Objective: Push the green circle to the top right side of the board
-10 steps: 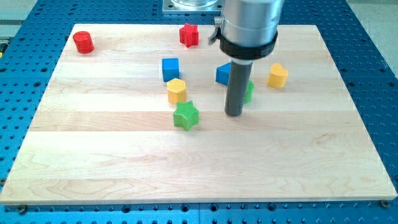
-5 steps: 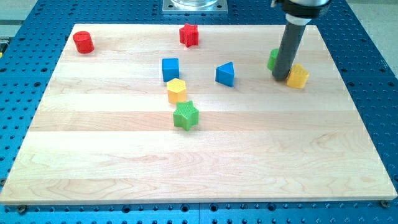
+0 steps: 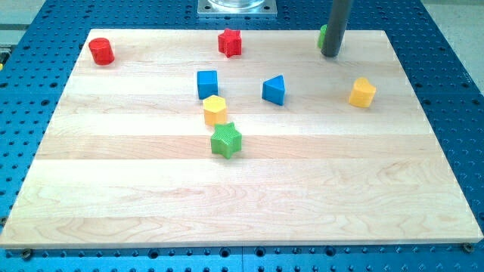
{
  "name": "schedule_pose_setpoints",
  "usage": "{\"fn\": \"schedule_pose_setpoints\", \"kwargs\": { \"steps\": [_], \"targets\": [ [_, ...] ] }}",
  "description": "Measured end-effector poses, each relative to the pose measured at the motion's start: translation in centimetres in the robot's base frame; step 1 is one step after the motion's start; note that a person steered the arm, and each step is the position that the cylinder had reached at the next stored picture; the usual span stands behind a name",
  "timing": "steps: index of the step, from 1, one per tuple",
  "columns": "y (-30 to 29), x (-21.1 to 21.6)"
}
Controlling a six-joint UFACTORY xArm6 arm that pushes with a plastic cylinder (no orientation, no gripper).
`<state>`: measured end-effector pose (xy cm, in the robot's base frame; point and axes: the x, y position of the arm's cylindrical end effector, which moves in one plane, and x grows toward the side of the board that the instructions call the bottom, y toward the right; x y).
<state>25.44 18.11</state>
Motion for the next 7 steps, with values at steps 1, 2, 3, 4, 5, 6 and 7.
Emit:
{"fn": "schedule_pose_setpoints", "kwargs": {
  "steps": [1, 2, 3, 4, 5, 6, 7],
  "targets": [
    [3.8, 0.5],
    [1.7, 4.4],
    [-1.5, 5.3],
    [-5.0, 1.3],
    [-5.6, -5.2],
    [-4.1, -6.0],
    [1.2, -3.8]
  ]
}}
